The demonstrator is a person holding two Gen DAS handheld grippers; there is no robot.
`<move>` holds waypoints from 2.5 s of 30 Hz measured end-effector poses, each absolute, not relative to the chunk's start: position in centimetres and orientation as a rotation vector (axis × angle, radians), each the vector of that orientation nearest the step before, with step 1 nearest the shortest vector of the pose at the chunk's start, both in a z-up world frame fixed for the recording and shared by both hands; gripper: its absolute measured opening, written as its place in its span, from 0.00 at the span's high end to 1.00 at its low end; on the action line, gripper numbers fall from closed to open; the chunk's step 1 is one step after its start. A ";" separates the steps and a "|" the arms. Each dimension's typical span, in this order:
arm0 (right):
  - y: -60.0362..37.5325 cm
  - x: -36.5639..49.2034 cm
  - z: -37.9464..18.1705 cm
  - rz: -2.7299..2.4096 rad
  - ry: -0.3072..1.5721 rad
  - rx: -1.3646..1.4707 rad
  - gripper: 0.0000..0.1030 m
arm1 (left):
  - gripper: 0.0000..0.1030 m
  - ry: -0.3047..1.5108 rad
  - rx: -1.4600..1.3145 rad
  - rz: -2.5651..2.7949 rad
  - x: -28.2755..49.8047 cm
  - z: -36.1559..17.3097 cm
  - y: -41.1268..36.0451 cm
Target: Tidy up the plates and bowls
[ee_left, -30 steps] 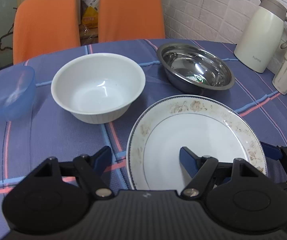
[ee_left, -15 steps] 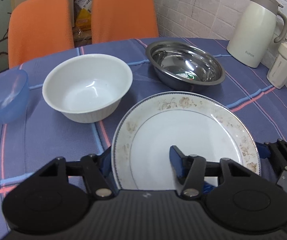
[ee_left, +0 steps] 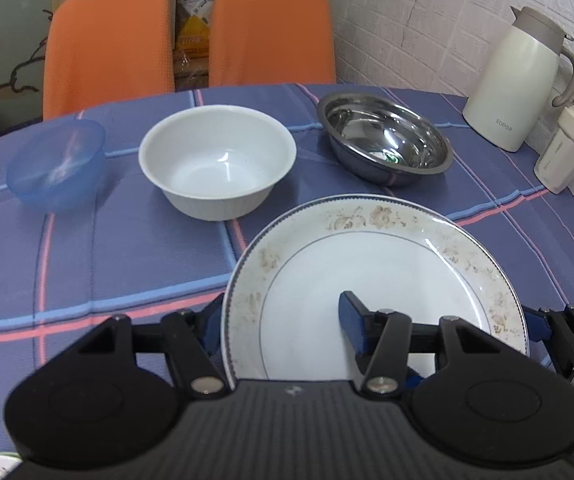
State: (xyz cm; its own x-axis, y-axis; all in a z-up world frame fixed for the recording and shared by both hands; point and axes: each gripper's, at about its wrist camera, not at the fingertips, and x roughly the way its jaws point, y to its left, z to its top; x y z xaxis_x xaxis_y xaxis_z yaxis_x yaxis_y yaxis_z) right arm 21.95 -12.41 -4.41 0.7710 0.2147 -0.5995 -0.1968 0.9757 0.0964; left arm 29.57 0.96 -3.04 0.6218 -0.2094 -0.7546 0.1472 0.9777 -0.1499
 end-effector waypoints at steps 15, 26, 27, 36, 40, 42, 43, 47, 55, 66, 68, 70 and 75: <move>-1.9 12.8 -1.6 0.441 0.585 -0.015 0.13 | 0.44 0.757 -0.104 0.007 15.9 1.1 12.8; 2.6 8.8 -4.0 0.499 0.645 -0.096 0.13 | 0.44 0.765 -0.185 0.057 10.2 -2.5 17.7; 2.7 8.5 -4.1 0.491 0.636 -0.106 0.13 | 0.44 0.762 -0.192 0.047 10.0 -2.6 17.9; 1.8 8.8 -5.3 0.531 0.689 -0.078 0.15 | 0.34 0.731 -0.262 0.011 9.4 -3.1 18.6; 1.0 8.3 -4.4 0.539 0.644 -0.061 0.15 | 0.24 0.708 -0.299 0.009 8.7 -2.3 19.3; 0.5 8.2 -3.9 0.536 0.624 -0.048 0.15 | 0.22 0.670 -0.272 0.052 8.1 -1.5 19.4; 0.2 8.2 -3.8 0.537 0.619 -0.044 0.15 | 0.21 0.650 -0.249 0.063 7.9 -1.1 19.3; -0.6 8.4 -3.8 0.538 0.625 -0.017 0.15 | 0.17 0.593 -0.216 0.070 7.2 0.6 19.0; -3.4 9.1 -3.4 0.519 0.631 0.050 0.15 | 0.17 0.608 -0.178 0.018 8.4 1.3 16.2; -11.2 12.0 -4.0 0.376 0.662 0.187 0.14 | 0.10 0.671 -0.110 -0.042 12.1 1.0 11.0; -12.5 12.4 -4.3 0.340 0.672 0.216 0.14 | 0.10 0.678 -0.093 -0.053 12.9 1.0 9.8; -13.6 12.8 -4.5 0.286 0.696 0.230 0.14 | 0.10 0.684 -0.075 -0.061 13.5 0.9 8.6; -15.5 13.2 -4.8 0.220 0.706 0.219 0.14 | 0.10 0.698 -0.034 -0.092 14.7 0.8 5.7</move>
